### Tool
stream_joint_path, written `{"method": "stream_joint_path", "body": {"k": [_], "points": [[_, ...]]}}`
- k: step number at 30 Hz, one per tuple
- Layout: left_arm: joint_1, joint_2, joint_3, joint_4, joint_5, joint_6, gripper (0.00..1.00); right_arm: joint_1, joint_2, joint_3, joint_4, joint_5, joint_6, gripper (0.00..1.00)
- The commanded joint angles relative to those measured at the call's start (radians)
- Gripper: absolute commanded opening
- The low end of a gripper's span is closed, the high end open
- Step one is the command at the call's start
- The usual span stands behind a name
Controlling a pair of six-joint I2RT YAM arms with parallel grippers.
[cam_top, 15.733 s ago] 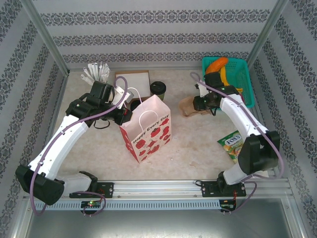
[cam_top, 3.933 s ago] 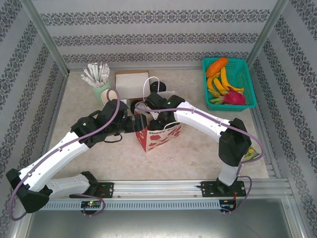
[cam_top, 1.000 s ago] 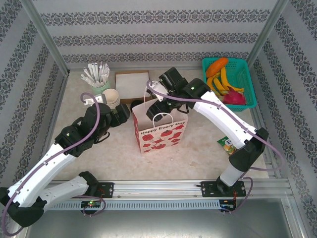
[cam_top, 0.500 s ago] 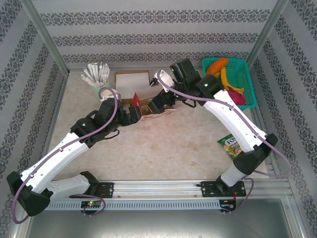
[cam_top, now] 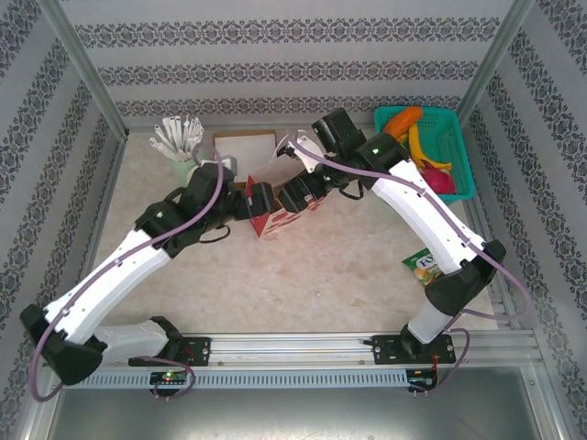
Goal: Pack the takeout coffee
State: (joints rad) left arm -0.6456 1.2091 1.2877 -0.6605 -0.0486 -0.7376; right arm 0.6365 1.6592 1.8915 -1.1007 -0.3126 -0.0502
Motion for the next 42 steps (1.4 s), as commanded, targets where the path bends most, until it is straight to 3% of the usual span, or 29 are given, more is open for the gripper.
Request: {"method": "stream_joint_path", "body": {"k": [1, 4, 7, 13, 18, 26, 30, 37, 42], "points": [[0.014, 0.109, 0.106, -0.103, -0.020, -0.003, 0.98, -0.005, -0.035, 0.020, -0.014, -0.023, 0.019, 0.98], [0.014, 0.189, 0.176, -0.156, -0.102, -0.002, 0.87, -0.005, -0.059, 0.018, -0.015, -0.015, 0.014, 0.98], [0.012, 0.212, 0.202, -0.147, -0.098, 0.012, 0.69, -0.009, -0.108, -0.009, -0.012, 0.009, 0.004, 0.98], [0.008, 0.209, 0.200, -0.142, -0.014, 0.018, 0.20, -0.009, -0.199, -0.068, -0.007, 0.039, -0.003, 0.98], [0.008, 0.157, 0.192, -0.139, 0.021, 0.009, 0.01, -0.028, -0.273, -0.120, 0.013, 0.135, -0.039, 0.98], [0.007, 0.074, 0.200, -0.194, 0.116, 0.044, 0.00, -0.179, -0.365, -0.169, 0.088, 0.136, -0.017, 0.98], [0.029, 0.073, 0.198, -0.287, 0.192, 0.110, 0.00, -0.282, -0.368, -0.207, 0.089, 0.021, -0.003, 0.98], [0.112, 0.160, 0.226, -0.375, 0.364, 0.225, 0.04, -0.265, -0.343, -0.377, 0.081, -0.200, -0.174, 0.98], [0.117, 0.258, 0.275, -0.408, 0.397, 0.280, 0.05, -0.219, -0.284, -0.381, 0.104, -0.062, -0.174, 0.97]]}}
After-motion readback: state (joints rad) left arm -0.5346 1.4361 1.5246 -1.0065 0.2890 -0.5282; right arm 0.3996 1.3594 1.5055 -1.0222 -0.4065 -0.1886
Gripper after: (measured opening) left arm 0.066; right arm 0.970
